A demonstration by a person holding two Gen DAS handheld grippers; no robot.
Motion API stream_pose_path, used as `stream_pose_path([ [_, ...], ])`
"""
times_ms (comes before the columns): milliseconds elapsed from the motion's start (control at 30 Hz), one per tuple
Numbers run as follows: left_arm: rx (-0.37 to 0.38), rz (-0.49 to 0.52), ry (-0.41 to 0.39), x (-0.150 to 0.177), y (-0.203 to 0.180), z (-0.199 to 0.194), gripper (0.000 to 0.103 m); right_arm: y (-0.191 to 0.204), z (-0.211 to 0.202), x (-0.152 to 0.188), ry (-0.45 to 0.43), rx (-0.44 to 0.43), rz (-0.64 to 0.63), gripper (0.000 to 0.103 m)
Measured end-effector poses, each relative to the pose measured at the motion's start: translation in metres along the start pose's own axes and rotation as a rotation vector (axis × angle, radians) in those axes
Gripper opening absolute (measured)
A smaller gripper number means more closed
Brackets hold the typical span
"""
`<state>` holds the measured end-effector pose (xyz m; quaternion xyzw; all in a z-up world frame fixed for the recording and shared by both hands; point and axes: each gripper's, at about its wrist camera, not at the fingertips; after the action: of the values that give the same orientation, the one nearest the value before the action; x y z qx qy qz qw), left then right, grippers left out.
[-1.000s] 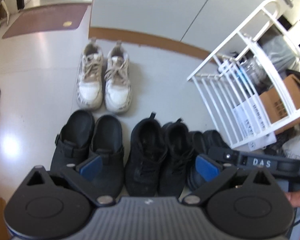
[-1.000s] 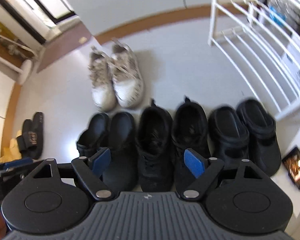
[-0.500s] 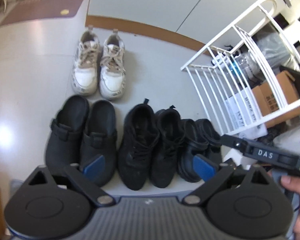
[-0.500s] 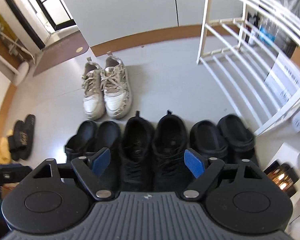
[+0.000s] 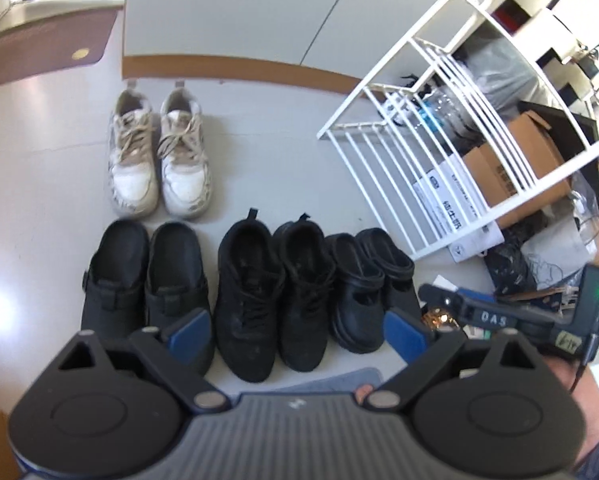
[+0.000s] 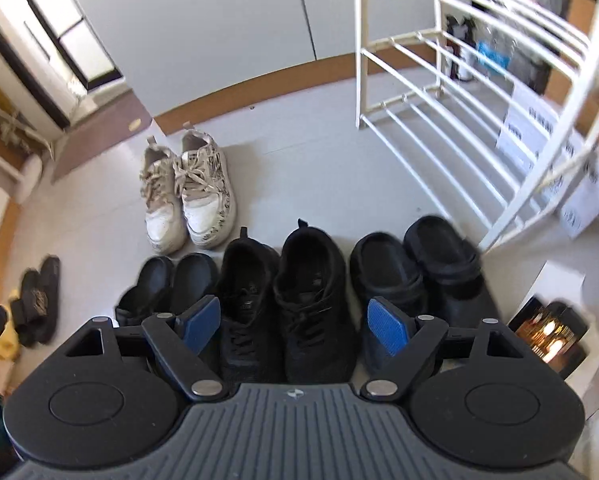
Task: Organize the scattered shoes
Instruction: 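Lower the right gripper and grasp both black clogs by their heels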
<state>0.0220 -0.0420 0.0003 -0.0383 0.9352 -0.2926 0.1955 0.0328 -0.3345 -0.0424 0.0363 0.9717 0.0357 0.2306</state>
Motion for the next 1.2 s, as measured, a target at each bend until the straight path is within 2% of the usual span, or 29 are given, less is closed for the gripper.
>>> stream_pose_path([
  [133,0.043,0.002,0.014,-0.003,-0.006,0.007,0.093,-0.005,-0.010,0.011,-0.065,0.064,0.069,0.085],
  [300,0.047,0.027,0.026,-0.003,-0.012,0.016,0.092,-0.005,-0.003,0.025,-0.092,0.110,0.103,0.085],
  [500,0.016,0.039,0.055,-0.004,-0.011,0.037,0.090,-0.010,0.033,0.043,-0.103,0.108,0.027,0.084],
  [633,0.006,0.024,0.054,-0.006,-0.011,0.042,0.090,-0.030,0.074,0.055,-0.108,0.134,0.047,0.084],
  [933,0.016,0.057,0.085,-0.009,-0.026,0.059,0.090,-0.082,0.145,0.093,-0.177,0.180,0.045,0.066],
  [1067,0.004,0.048,0.098,-0.010,-0.021,0.069,0.091,-0.112,0.171,0.097,-0.133,0.189,0.056,0.046],
  [1200,0.000,0.027,0.118,-0.011,-0.015,0.073,0.091,-0.126,0.185,0.095,-0.132,0.151,0.030,0.045],
])
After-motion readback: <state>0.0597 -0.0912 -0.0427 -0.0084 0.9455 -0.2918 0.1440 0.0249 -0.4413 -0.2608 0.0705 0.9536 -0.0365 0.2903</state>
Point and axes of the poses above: each gripper's, at about its wrist camera, not at the fingertips, and z roughly the way its jaws point, y to its left, x to its underside, and after that the axes turned 12 degrees about x, right-handed
